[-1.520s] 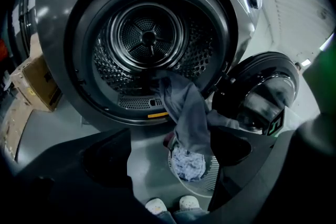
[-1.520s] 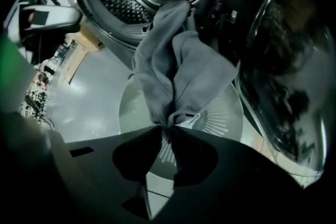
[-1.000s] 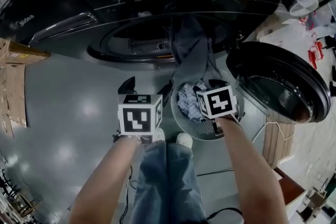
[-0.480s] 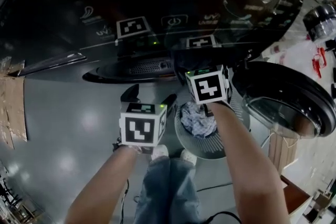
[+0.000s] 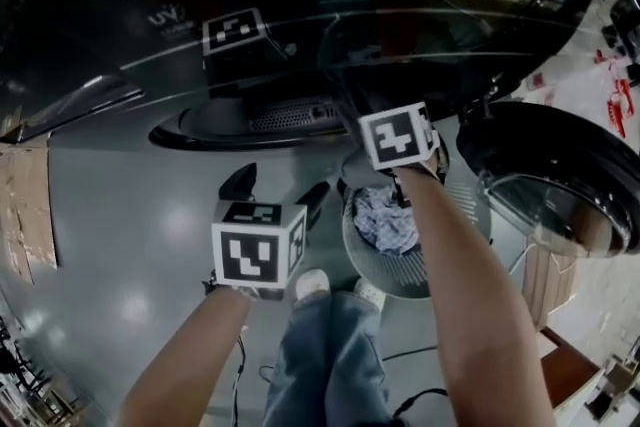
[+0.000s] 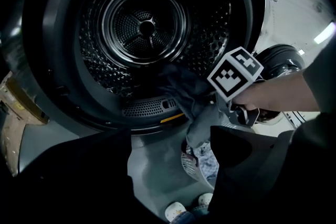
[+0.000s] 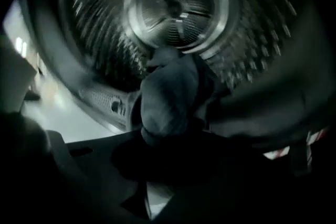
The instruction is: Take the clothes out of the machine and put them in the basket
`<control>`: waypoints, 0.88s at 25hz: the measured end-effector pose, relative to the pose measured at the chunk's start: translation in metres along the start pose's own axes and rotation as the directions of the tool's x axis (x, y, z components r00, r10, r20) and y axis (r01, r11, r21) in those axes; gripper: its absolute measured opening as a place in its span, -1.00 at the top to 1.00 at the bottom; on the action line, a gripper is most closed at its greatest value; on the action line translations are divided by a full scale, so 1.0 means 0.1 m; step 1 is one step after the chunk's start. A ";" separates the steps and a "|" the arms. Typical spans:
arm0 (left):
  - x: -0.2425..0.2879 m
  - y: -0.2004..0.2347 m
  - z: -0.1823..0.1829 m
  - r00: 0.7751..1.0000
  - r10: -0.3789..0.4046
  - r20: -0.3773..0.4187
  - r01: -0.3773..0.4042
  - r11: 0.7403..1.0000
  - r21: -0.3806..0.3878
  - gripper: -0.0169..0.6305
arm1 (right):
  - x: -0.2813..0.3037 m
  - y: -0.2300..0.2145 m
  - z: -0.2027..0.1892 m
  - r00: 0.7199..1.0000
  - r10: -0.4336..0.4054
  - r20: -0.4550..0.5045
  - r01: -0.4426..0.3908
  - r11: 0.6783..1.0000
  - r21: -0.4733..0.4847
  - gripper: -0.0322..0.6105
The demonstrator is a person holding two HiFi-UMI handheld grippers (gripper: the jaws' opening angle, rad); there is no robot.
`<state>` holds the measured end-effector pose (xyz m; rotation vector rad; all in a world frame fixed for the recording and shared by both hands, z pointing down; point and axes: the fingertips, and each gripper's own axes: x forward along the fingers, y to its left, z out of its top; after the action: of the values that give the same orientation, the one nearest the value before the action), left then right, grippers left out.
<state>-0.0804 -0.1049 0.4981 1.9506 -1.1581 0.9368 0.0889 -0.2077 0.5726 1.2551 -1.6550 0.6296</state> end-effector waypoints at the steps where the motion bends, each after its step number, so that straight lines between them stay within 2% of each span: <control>1: -0.01 0.00 -0.03 1.000 0.002 -0.002 -0.002 1.000 -0.003 -0.50 | -0.04 0.05 -0.01 0.998 0.066 0.008 -0.066 0.995 0.080 0.68; 2: -0.02 -0.01 -0.05 1.000 0.004 -0.002 -0.004 1.000 -0.004 -0.50 | -0.07 0.14 0.01 0.990 0.137 0.035 -0.141 0.980 0.144 0.69; 4: -0.05 -0.03 -0.07 1.000 0.009 0.000 -0.009 1.000 -0.008 -0.50 | -0.18 0.25 0.03 0.976 0.205 0.071 -0.214 0.962 0.168 0.70; 7: -0.09 -0.08 -0.08 1.000 0.013 0.006 -0.013 0.999 -0.036 -0.50 | -0.40 0.16 -0.06 0.983 0.167 0.070 -0.175 0.977 0.126 0.70; 10: -0.14 -0.19 -0.07 1.000 0.012 0.011 -0.011 0.998 -0.064 -0.50 | -0.60 0.13 -0.19 0.979 0.189 0.076 -0.198 0.972 0.128 0.71; 16: -0.20 -0.41 -0.04 0.999 0.016 0.029 -0.013 0.997 -0.082 -0.50 | -0.91 0.12 -0.45 0.973 0.223 0.054 -0.226 0.971 0.072 0.71; 22: -0.26 -0.58 -0.06 0.999 0.019 0.040 -0.015 0.995 -0.101 -0.50 | -1.11 0.18 -0.76 0.967 0.255 -0.005 -0.255 0.967 0.017 0.71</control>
<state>-0.0381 -0.0673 0.4683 1.8899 -1.2235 0.8336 0.1049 -0.0886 0.5092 1.0575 -1.8249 0.8036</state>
